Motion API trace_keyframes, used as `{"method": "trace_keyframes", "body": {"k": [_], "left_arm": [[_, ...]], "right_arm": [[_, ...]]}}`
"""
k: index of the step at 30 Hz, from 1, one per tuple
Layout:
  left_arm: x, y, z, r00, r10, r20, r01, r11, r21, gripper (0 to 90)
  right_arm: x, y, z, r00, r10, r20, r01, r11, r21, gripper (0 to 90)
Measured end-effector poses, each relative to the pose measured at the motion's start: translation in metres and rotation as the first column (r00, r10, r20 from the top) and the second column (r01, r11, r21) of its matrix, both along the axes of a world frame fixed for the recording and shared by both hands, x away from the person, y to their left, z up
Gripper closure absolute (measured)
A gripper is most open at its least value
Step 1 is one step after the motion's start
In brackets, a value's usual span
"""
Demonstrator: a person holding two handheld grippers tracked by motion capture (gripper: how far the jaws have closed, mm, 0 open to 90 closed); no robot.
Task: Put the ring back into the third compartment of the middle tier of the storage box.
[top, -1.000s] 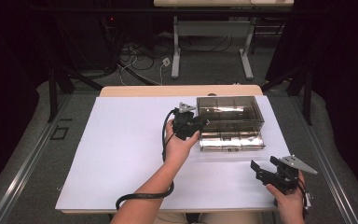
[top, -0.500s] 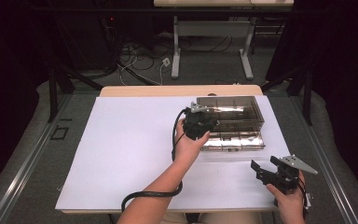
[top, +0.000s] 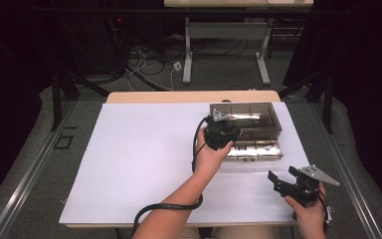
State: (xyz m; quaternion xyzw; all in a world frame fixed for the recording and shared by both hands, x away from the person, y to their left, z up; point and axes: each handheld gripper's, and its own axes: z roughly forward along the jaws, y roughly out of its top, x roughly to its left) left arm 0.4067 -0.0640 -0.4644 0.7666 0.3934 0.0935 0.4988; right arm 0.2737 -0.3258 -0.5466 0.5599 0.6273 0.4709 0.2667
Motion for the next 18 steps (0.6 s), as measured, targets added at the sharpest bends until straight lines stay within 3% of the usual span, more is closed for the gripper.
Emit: {"method": "trace_keyframes", "body": {"k": [6, 18], "left_arm": [[-0.003, -0.011, -0.002, 0.9999, -0.009, 0.011, 0.009, 1.0, -0.002, 71.6], [-0.007, -0.032, -0.007, 0.999, -0.044, 0.006, 0.044, 0.999, 0.009, 71.6]], "right_arm": [[0.0, 0.0, 0.001, 0.9998, 0.007, -0.02, -0.007, 1.0, -0.001, 14.0], [0.0, 0.001, 0.001, 0.9999, 0.009, -0.006, -0.009, 0.9999, 0.006, 14.0]]}}
